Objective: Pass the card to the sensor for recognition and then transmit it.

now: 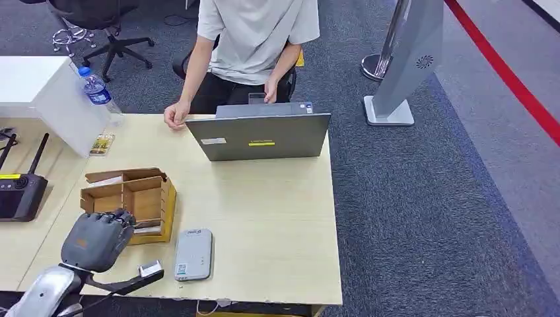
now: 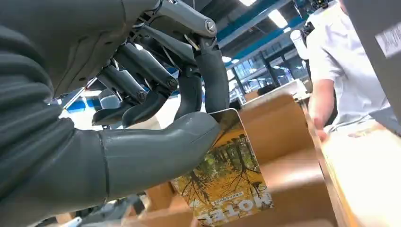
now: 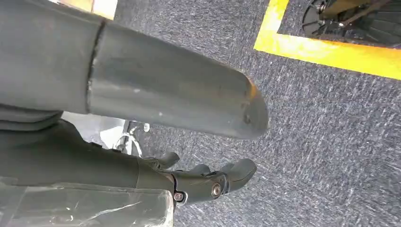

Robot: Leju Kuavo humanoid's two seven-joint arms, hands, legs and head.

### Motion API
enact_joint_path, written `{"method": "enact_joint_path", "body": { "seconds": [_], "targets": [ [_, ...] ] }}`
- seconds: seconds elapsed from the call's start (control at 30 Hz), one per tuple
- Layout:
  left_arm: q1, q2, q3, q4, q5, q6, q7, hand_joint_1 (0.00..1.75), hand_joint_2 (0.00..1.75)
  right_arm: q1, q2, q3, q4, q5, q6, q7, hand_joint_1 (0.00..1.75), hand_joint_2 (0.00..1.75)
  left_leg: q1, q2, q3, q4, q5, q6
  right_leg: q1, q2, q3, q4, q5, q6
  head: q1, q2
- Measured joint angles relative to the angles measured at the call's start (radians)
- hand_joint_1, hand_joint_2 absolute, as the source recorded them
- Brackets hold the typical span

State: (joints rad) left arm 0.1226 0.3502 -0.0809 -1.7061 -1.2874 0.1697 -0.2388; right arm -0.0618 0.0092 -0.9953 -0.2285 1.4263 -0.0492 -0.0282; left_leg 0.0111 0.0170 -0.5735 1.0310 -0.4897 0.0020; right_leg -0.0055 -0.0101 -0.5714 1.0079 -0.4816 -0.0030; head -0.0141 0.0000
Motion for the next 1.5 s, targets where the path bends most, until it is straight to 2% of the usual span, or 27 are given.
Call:
{"method": "enact_joint_path", "body": {
  "seconds": [0.13, 0.27, 0.4, 0.5, 0.53, 0.6, 0.9, 1.03, 1.07, 1.1, 1.13, 1.17, 1.2, 1.27, 1.37, 1.5],
  "targets": [
    [0.003, 0.073, 0.000, -0.143, 0.077, -0.077, 0.016, 1.75, 1.75, 0.000, 0.000, -0.017, 0.000, 0.000, -0.001, 0.008, 0.00, 0.00, 0.000, 0.000, 0.000, 0.000, 0.000, 0.000, 0.000, 0.000, 0.000, 0.000, 0.000, 0.000, 0.000, 0.000],
    [-0.018, 0.154, 0.000, -0.279, 0.207, -0.158, 0.018, 1.75, 1.75, 0.000, -0.001, -0.027, 0.000, 0.000, -0.002, 0.013, 0.00, 0.00, 0.000, 0.000, 0.000, 0.000, 0.000, 0.000, 0.000, 0.000, 0.000, 0.000, 0.000, 0.000, 0.000, 0.000],
    [-0.044, 0.203, 0.000, -0.355, 0.248, -0.191, 0.021, 1.75, 1.75, 0.001, -0.001, -0.037, 0.000, 0.002, -0.002, 0.013, 0.00, 0.00, 0.000, 0.000, 0.000, 0.000, 0.000, 0.000, 0.000, 0.000, 0.000, 0.000, 0.000, 0.000, 0.000, 0.000],
    [-0.113, 0.229, 0.000, -0.375, 0.327, -0.274, 0.050, 1.75, 1.75, 0.001, -0.001, -0.039, 0.000, 0.018, 0.001, 0.012, 0.00, 0.00, 0.000, -0.002, -0.001, 0.001, 0.002, 0.000, 0.000, -0.002, -0.001, 0.000, 0.000, 0.000, 0.000, 0.000],
    [-0.168, 0.228, -0.001, -0.374, 0.333, -0.308, 0.071, 1.75, 1.75, 0.000, -0.001, -0.039, 0.000, 0.027, 0.005, 0.009, 0.00, 0.00, 0.000, -0.005, -0.001, 0.001, 0.003, 0.001, 0.000, -0.005, -0.003, 0.000, 0.000, 0.000, 0.000, 0.000],
    [-0.297, 0.210, -0.013, -0.352, 0.273, -0.357, 0.122, 1.75, 1.75, -0.004, -0.001, -0.039, 0.000, 0.052, 0.019, 0.001, 0.00, 0.00, 0.000, -0.009, -0.002, 0.001, 0.004, 0.000, 0.000, -0.009, -0.002, -0.001, 0.001, 0.001, 0.000, 0.000],
    [-0.297, 0.210, -0.013, -0.352, 0.273, -0.357, 0.122, 1.75, 1.75, -0.004, -0.001, -0.039, 0.000, 0.052, 0.019, 0.001, 0.00, 0.00, 0.000, -0.009, -0.002, 0.001, 0.004, 0.000, 0.000, -0.009, -0.002, -0.001, 0.001, 0.001, 0.000, 0.000],
    [-0.360, 0.195, -0.029, -0.315, 0.225, -0.380, 0.148, 1.75, 1.75, -0.005, -0.001, -0.035, 0.000, 0.064, 0.024, -0.002, 0.00, 0.00, 0.000, -0.012, -0.003, 0.001, 0.006, 0.001, 0.000, -0.012, -0.002, -0.001, 0.001, 0.001, 0.000, 0.000],
    [-0.479, 0.158, -0.068, -0.225, 0.147, -0.413, 0.184, 1.75, 1.75, -0.015, 0.000, -0.029, 0.000, 0.083, 0.034, -0.005, 0.00, 0.00, 0.000, -0.013, -0.003, 0.001, 0.008, 0.000, 0.000, -0.013, 0.000, -0.001, 0.003, 0.000, 0.000, 0.000],
    [-0.531, 0.139, -0.089, -0.176, 0.120, -0.414, 0.191, 1.75, 1.75, -0.020, 0.000, -0.024, 0.001, 0.091, 0.039, -0.005, 0.00, 0.00, 0.000, -0.013, -0.003, 0.001, 0.008, 0.000, 0.000, -0.013, -0.001, 0.000, 0.005, 0.000, 0.000, 0.000],
    [-0.670, 0.068, -0.140, -0.018, 0.085, -0.411, 0.200, 1.75, 1.75, -0.030, 0.001, -0.012, 0.001, 0.104, 0.051, -0.002, 0.00, 0.00, 0.000, -0.012, -0.004, 0.001, 0.011, 0.000, 0.000, -0.011, -0.002, 0.000, 0.008, 0.001, 0.000, 0.000],
    [-0.735, 0.033, -0.177, 0.074, 0.072, -0.410, 0.203, 1.75, 1.75, -0.035, 0.001, -0.007, 0.002, 0.108, 0.058, 0.001, 0.00, 0.00, 0.000, -0.010, -0.005, 0.001, 0.012, 0.000, 0.000, -0.008, -0.003, 0.000, 0.010, 0.001, 0.001, 0.000],
    [-0.788, 0.002, -0.202, 0.143, 0.067, -0.411, 0.210, 0.00, 1.75, -0.037, 0.001, -0.004, 0.002, 0.108, 0.064, 0.003, 0.00, 0.00, 0.000, -0.008, -0.005, 0.001, 0.012, 0.000, 0.000, -0.006, -0.003, 0.000, 0.010, 0.001, 0.001, 0.000],
    [-0.874, -0.055, -0.236, 0.247, 0.065, -0.432, 0.220, 0.00, 1.75, -0.042, 0.001, 0.007, 0.002, 0.108, 0.072, 0.004, 0.00, 0.00, 0.000, -0.006, -0.008, 0.002, 0.011, 0.000, 0.000, -0.004, -0.007, -0.001, 0.010, 0.001, 0.002, 0.000],
    [-0.928, -0.093, -0.255, 0.283, 0.074, -0.447, 0.222, 0.00, 1.75, -0.043, 0.001, 0.008, 0.002, 0.105, 0.071, 0.007, 0.00, 0.00, 0.000, -0.003, -0.008, 0.001, 0.011, 0.000, 0.000, -0.001, -0.008, 0.000, 0.010, 0.001, 0.002, 0.000],
    [-0.895, -0.073, -0.256, 0.262, 0.124, -0.415, 0.210, 0.00, 1.75, -0.036, 0.001, 0.008, 0.002, 0.090, 0.066, 0.003, 0.00, 0.00, 0.000, -0.002, -0.009, 0.001, 0.011, 0.000, 0.000, -0.001, -0.008, 0.000, 0.010, 0.001, 0.001, 0.000]
  ]
}}
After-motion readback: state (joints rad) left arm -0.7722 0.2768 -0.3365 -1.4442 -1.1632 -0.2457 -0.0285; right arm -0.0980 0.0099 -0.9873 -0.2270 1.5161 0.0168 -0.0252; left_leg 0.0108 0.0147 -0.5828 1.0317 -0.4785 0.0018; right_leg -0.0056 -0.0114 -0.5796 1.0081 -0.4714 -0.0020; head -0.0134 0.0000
